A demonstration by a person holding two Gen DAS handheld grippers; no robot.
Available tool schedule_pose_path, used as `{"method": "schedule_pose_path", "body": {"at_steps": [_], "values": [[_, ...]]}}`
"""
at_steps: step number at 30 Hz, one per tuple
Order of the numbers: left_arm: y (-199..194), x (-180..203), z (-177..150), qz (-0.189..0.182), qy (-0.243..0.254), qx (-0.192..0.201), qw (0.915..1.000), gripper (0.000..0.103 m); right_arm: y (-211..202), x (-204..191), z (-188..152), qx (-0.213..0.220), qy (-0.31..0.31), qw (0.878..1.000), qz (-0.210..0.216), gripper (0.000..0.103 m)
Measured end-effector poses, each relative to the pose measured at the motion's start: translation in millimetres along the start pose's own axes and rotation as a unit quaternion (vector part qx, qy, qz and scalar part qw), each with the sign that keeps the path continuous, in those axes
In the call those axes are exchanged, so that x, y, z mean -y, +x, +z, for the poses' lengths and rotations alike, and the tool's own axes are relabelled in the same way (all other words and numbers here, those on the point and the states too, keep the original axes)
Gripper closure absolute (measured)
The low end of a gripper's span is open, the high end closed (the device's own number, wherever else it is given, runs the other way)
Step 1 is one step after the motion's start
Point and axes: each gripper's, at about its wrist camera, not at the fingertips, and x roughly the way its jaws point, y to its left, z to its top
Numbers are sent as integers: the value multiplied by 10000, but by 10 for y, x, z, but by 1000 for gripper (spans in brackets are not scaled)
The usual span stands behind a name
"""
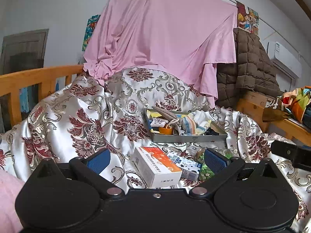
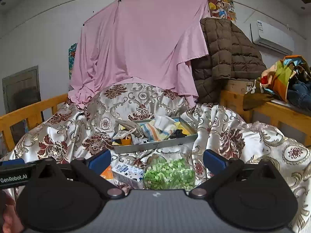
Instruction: Organize soft objects
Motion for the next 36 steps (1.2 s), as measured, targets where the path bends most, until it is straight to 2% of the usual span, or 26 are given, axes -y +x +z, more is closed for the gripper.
{"method": "schedule_pose_path", "body": {"at_steps": [12, 18, 29, 36], "values": [[-169, 84, -97, 28, 229, 4, 9997, 1, -144, -15, -158, -117, 1, 9998, -176, 0], [-159, 101, -175, 34, 345, -171, 9993, 1, -70, 37, -228, -331, 166, 9987, -360, 0], [-178, 106, -202, 220, 346, -217, 9989, 1, -59, -6, -300, -457, 9, 9978, -476, 0], [-139, 149, -237, 406, 553, -401, 9968, 1, -9, -6, -343, -642, 15, 9967, -491, 0]]}}
